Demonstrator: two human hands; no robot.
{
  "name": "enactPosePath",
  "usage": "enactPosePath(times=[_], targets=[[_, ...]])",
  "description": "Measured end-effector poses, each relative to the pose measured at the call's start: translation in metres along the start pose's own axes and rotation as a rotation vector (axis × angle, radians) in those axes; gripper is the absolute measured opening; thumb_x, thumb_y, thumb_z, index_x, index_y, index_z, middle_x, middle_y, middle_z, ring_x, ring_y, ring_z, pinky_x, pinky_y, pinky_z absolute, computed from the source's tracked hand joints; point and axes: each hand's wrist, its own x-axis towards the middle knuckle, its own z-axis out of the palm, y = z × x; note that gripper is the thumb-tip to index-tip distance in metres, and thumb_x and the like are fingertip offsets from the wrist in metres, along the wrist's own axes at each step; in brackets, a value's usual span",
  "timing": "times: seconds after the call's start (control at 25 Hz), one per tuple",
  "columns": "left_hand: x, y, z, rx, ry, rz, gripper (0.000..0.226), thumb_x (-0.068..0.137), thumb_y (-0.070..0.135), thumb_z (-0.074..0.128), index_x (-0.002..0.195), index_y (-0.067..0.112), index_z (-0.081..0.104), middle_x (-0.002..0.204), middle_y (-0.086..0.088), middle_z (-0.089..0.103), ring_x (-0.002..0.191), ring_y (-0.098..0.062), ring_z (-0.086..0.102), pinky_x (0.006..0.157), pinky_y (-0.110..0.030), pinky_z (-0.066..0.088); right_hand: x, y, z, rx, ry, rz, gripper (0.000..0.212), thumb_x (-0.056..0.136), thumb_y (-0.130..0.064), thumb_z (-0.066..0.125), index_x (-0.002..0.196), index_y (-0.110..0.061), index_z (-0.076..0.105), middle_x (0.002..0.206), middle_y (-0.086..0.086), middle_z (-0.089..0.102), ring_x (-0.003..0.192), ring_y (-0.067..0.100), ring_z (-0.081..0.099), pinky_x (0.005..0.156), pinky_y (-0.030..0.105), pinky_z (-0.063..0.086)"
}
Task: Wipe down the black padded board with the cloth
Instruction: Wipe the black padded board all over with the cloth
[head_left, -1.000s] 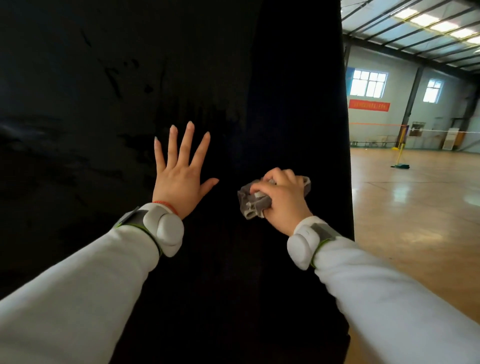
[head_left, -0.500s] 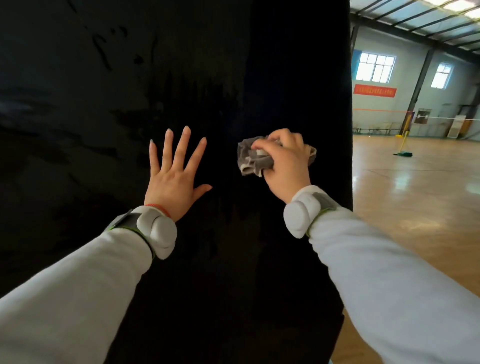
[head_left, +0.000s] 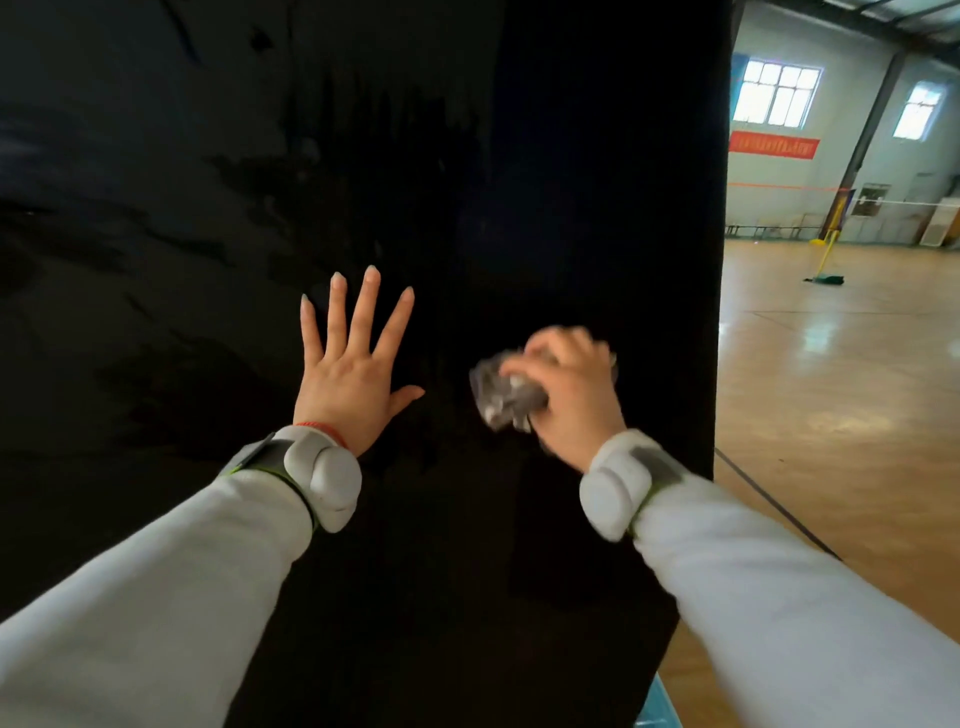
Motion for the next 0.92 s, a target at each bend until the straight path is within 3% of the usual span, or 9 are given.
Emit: enactPosePath(times=[0.08,0.2,0.36,0.56,0.64,0.8,0.92], targets=[[0.001,0.000,-0.001,-0.012,0.002,-0.006,0.105,0.077,0.049,0.066,0.147,0.026,-0.008,0.156,-0.014,-0.006,0.140,-0.034,-0.015,0.110,-0.056,-0.008,0.031,-0.003,-0.012,-0.011,0.142,0.058,0.038,0.061,-0.012,0.060,0.097,-0.022,0.069,0.100,0.004,0.057,0.096,0.022,0.041,0.077,0.032,0.023],[-0.002,0.001,-0.002,-0.028,0.011,-0.018,0.102,0.078,0.047,0.066,0.147,0.026,-0.005,0.156,-0.013,-0.006,0.140,-0.033,-0.015,0.111,-0.055,-0.009,0.033,-0.003,0.001,-0.025,0.156,0.053,0.033,0.066,-0.015,0.060,0.098,-0.021,0.069,0.100,0.003,0.056,0.097,0.024,0.043,0.080,0.037,0.028],[-0.017,0.012,0.005,-0.065,0.011,-0.050,0.099,0.077,0.045,0.068,0.149,0.022,0.004,0.156,-0.015,-0.003,0.141,-0.037,-0.010,0.111,-0.056,-0.007,-0.020,0.004,0.032,0.003,-0.008,0.036,0.036,0.060,-0.009,0.074,0.094,-0.020,0.070,0.098,0.003,0.056,0.095,0.020,0.038,0.078,0.037,0.028],[-0.035,0.019,0.017,-0.025,-0.054,-0.056,0.106,0.075,0.049,0.068,0.148,0.023,-0.004,0.155,-0.015,-0.008,0.138,-0.034,-0.016,0.110,-0.057,-0.007,-0.061,0.004,0.042,-0.020,-0.262,-0.067,0.032,0.056,-0.008,0.080,0.084,-0.022,0.072,0.090,0.001,0.057,0.088,0.026,0.050,0.071,0.039,0.033],[-0.034,0.021,0.017,-0.023,-0.065,-0.075,0.106,0.077,0.050,0.066,0.147,0.023,-0.009,0.154,-0.014,-0.012,0.137,-0.033,-0.021,0.109,-0.057,-0.009,-0.042,0.003,0.026,0.006,-0.180,-0.069,0.031,0.056,-0.007,0.074,0.084,-0.022,0.072,0.089,0.001,0.058,0.087,0.022,0.047,0.071,0.037,0.031],[-0.035,0.022,0.023,-0.026,-0.032,-0.094,0.107,0.077,0.048,0.067,0.147,0.024,-0.010,0.155,-0.015,-0.010,0.137,-0.032,-0.021,0.109,-0.056,-0.010,-0.001,0.008,0.007,0.010,0.164,0.072,0.036,0.066,-0.010,0.058,0.098,-0.021,0.069,0.100,0.004,0.056,0.096,0.019,0.039,0.080,0.036,0.028],[-0.035,0.021,0.028,-0.029,0.000,-0.090,0.104,0.077,0.046,0.067,0.149,0.023,-0.004,0.155,-0.017,-0.005,0.139,-0.036,-0.014,0.110,-0.056,-0.008,-0.014,0.010,0.030,0.010,0.156,0.078,0.033,0.066,-0.008,0.065,0.096,-0.021,0.069,0.100,0.004,0.056,0.097,0.020,0.038,0.080,0.038,0.031]])
